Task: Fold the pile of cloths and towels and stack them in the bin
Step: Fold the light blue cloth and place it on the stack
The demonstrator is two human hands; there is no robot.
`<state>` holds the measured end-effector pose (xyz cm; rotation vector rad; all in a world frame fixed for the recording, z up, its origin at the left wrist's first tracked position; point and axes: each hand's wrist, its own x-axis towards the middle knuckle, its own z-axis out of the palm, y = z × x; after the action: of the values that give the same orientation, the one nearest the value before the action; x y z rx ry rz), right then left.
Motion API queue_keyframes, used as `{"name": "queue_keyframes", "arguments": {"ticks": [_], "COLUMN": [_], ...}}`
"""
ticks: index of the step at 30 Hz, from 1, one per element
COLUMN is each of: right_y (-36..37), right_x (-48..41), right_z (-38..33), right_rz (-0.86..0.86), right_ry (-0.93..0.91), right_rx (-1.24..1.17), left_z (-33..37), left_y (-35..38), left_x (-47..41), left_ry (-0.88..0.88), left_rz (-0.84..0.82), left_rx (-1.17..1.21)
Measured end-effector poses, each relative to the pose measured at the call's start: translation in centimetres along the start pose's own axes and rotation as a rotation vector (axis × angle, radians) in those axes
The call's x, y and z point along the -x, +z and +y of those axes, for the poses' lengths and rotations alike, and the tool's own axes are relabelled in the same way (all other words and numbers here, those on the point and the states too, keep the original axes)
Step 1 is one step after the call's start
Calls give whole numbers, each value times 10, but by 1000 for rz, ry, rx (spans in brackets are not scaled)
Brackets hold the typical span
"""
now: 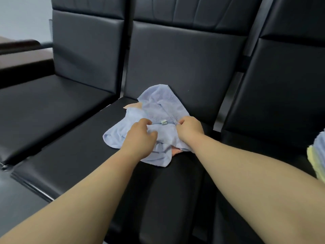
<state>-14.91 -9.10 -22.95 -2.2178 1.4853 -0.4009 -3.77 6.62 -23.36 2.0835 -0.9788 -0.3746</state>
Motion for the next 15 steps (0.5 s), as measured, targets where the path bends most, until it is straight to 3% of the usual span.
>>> {"name": "queue_keyframes", "arguments": {"ticks": [4,7,11,15], "right_y": [-22,-45,-76,-107], "right_x": [16,39,74,101], "right_z": [-3,-11,-15,-4], "right_rz": [150,93,40,101], "right_ry": [-42,-83,-195,-195], "right_rx": [-217,-455,-521,-617], "left_z": [6,13,30,57], "left_y": [4,6,13,19], "left_x": [0,3,6,18], "left_ry": [32,98,176,251], "left_rz": [6,25,41,50], "left_rx": [58,66,86,107]}}
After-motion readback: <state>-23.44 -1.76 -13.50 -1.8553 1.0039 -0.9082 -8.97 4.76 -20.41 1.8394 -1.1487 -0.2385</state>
